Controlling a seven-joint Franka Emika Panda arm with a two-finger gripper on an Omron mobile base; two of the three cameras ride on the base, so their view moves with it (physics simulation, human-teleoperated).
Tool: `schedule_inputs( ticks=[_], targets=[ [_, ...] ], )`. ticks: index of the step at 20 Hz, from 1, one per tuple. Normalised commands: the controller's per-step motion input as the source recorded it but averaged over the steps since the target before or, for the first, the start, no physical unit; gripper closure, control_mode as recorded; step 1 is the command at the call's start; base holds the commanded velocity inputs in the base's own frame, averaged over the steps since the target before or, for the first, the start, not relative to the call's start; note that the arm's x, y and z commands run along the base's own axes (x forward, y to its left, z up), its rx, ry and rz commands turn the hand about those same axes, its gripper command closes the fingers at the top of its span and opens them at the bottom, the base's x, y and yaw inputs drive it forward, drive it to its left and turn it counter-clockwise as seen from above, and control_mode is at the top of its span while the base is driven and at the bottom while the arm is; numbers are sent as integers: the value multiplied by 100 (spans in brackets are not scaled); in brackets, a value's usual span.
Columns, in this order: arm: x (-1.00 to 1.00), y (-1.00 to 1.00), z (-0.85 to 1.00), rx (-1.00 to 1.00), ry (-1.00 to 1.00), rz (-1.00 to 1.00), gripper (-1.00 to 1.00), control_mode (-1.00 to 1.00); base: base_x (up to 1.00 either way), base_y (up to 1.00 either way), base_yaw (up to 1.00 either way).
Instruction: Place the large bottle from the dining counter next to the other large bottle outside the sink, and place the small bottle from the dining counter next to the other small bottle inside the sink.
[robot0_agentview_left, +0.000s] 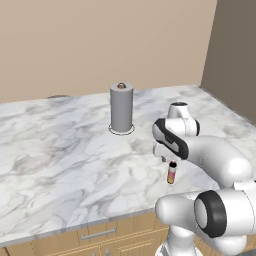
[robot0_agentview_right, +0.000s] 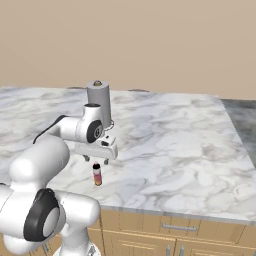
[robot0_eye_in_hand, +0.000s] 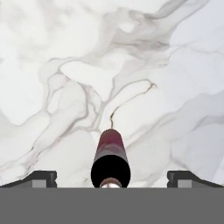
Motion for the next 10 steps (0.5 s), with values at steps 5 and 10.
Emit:
schedule_inputs(
  ticks=[5,10],
  targets=[
    [0,0,-15,0,0,0,-100,-100,0,0,0],
    [0,0,-11,0,0,0,-100,-100,0,0,0]
  ],
)
